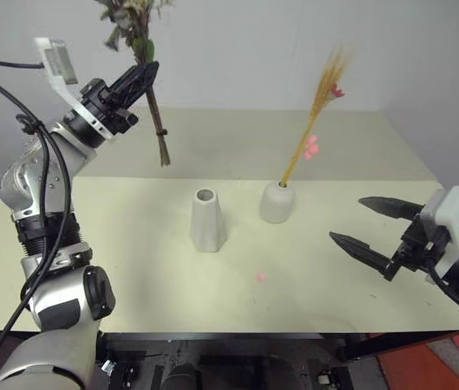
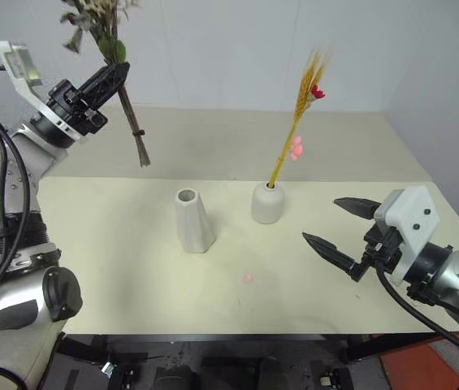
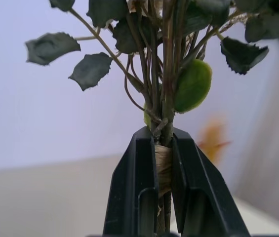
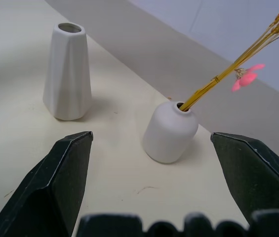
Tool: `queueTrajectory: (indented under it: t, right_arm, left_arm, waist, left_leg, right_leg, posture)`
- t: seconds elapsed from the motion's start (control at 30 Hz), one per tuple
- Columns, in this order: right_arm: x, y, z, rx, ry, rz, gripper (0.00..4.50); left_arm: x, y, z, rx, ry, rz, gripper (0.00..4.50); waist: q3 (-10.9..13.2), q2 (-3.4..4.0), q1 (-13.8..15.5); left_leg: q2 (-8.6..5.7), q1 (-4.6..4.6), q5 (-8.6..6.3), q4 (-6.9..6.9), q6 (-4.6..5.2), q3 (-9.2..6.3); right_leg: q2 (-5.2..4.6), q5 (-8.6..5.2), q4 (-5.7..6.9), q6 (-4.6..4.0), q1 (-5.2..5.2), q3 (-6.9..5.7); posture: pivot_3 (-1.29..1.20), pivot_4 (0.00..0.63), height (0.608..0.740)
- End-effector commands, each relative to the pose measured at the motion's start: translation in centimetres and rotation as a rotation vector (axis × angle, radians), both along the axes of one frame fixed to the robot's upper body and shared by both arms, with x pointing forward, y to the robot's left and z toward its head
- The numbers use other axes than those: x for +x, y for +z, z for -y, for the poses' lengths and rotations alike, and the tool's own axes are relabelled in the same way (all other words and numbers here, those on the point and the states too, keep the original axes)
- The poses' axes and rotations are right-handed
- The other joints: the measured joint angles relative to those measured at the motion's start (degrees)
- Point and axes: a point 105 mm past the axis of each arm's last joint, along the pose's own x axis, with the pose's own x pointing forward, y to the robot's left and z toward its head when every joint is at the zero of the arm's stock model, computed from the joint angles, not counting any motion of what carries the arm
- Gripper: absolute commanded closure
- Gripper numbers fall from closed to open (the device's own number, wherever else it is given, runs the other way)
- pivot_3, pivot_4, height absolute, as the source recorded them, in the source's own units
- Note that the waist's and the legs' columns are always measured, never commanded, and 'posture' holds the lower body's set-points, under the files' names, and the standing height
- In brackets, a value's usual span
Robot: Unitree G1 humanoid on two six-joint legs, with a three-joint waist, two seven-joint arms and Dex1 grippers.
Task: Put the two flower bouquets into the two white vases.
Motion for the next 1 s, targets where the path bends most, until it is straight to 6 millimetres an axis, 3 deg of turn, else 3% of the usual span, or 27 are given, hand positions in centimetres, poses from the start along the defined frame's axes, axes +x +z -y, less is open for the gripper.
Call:
queueTrajectory:
  t: [0.03,0.23,1.0]
  right_arm:
    - [-0.8,1.4,0.0,-0.005,-0.023,0.095,0.0]
    - [-1.3,0.9,0.6,-0.019,-0.083,0.099,0.0]
    - [-2.1,1.0,0.3,-0.02,-0.069,0.097,0.0]
  left_arm:
    - [-1.2,1.4,1.8,-0.065,-0.177,0.023,4.38]
    - [-0.9,0.3,4.0,-0.054,-0.262,-0.031,4.38]
    - [-0.3,-3.7,5.8,0.09,-0.272,-0.006,4.38]
  waist:
    - [0.0,0.0,-0.04]
    - [0.0,0.0,-0.11]
    - [0.0,0.0,-0.34]
  left_leg:
    - [-0.01,0.01,0.0,0.0,0.0,0.0]
    - [-0.02,0.04,0.0,0.0,0.0,-0.03]
    - [0.0,0.06,-0.03,-0.09,0.06,-0.05]
  right_leg:
    - [-0.01,0.0,0.0,0.0,0.01,0.01]
    - [0.0,0.0,-0.07,0.01,0.08,0.0]
    - [0.04,0.0,-0.42,-0.01,0.21,-0.02]
  posture:
    - [0.0,0.15,0.74]
    - [0.0,0.15,0.74]
    - [0.0,0.15,0.74]
